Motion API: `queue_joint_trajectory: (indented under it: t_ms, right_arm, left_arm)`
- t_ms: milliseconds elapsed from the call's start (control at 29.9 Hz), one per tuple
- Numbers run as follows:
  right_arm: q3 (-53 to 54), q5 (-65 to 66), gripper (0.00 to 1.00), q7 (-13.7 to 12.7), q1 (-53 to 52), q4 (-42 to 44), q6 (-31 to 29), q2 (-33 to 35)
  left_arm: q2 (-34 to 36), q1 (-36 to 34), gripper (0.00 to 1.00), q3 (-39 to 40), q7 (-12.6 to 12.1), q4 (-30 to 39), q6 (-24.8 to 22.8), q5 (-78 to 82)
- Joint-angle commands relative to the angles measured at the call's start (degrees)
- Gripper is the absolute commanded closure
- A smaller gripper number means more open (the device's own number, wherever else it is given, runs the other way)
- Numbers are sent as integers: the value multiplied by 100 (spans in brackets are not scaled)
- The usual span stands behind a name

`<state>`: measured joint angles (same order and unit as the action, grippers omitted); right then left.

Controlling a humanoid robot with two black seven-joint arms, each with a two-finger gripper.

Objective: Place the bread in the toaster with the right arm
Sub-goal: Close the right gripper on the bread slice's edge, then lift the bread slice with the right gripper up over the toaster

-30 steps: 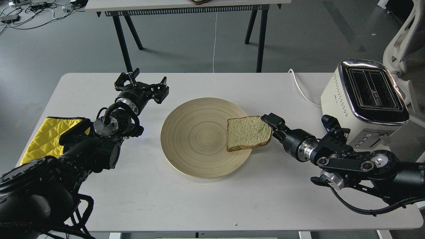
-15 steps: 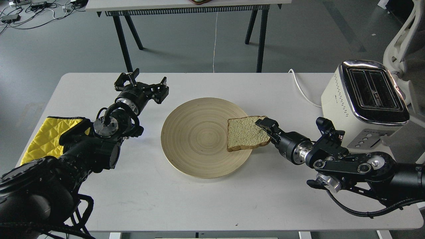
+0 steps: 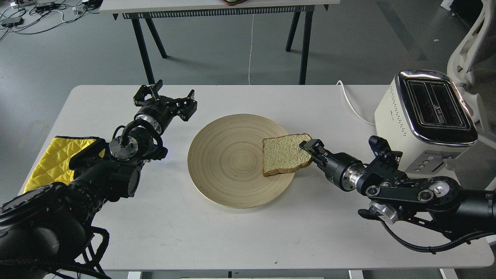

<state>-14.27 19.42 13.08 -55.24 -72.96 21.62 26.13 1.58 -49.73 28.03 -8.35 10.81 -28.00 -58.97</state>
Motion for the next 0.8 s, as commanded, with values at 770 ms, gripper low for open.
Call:
queue_joint_trajectory:
  t_ms: [770]
  right_arm:
    - [416, 648, 100, -280, -2526, -596, -737, 3415]
  left_arm:
    - [0, -2, 0, 0, 0, 0, 0, 0]
